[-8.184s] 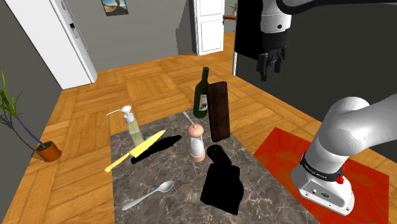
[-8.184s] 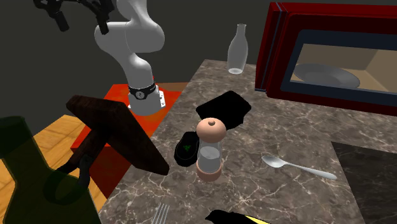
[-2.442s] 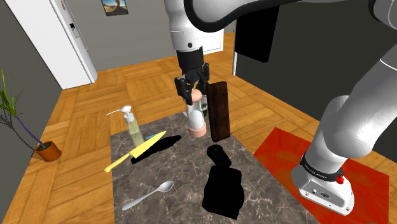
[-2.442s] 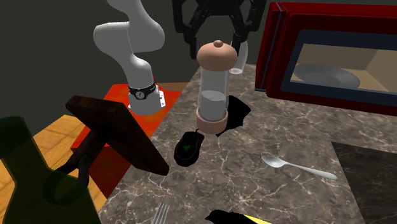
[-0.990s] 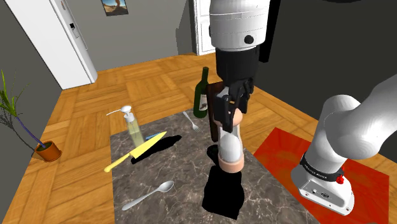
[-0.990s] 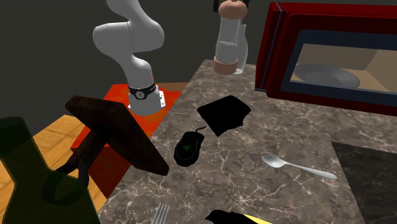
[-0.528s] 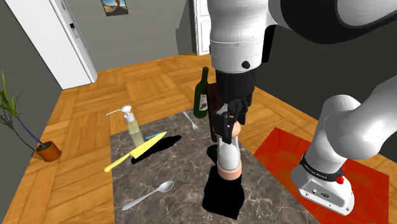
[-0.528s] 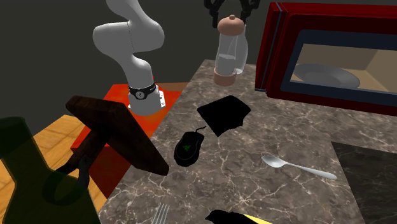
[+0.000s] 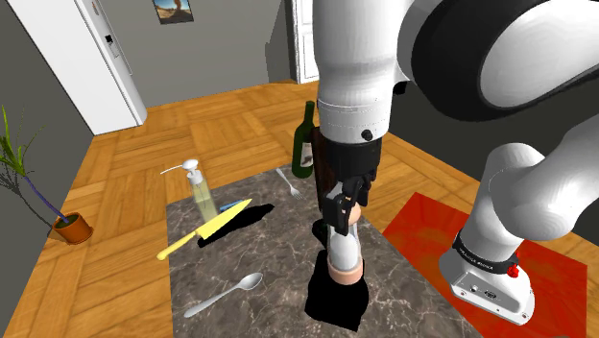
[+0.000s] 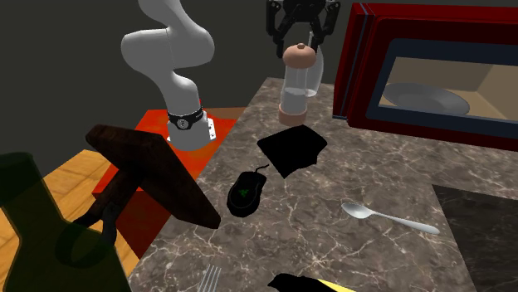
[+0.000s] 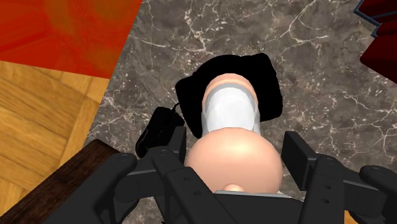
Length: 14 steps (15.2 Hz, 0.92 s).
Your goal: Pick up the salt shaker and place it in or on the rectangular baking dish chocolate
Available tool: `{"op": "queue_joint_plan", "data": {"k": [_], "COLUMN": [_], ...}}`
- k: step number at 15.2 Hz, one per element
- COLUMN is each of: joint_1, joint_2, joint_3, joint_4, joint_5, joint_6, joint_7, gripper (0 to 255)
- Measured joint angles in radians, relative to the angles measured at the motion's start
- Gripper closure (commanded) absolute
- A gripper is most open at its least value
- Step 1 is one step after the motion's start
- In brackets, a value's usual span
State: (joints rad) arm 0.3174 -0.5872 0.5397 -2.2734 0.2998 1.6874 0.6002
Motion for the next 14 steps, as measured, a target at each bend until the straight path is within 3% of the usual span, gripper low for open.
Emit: {"op": "queue_joint_plan", "data": {"k": [6, 12, 13, 14], "joint_1": [0.004, 0.005, 0.005, 0.005], "joint_2": [0.005, 0.004, 0.004, 0.004], "joint_3": [0.018, 0.021, 0.021, 0.021], "joint_4": [-0.079, -0.088, -0.088, -0.088], "joint_5": [0.012, 0.015, 0.015, 0.015], "joint_6": [0.084, 0.092, 0.093, 0.093], "joint_7": [-0.007, -0.007, -0.007, -0.007], "gripper": [255, 255, 0, 0]}}
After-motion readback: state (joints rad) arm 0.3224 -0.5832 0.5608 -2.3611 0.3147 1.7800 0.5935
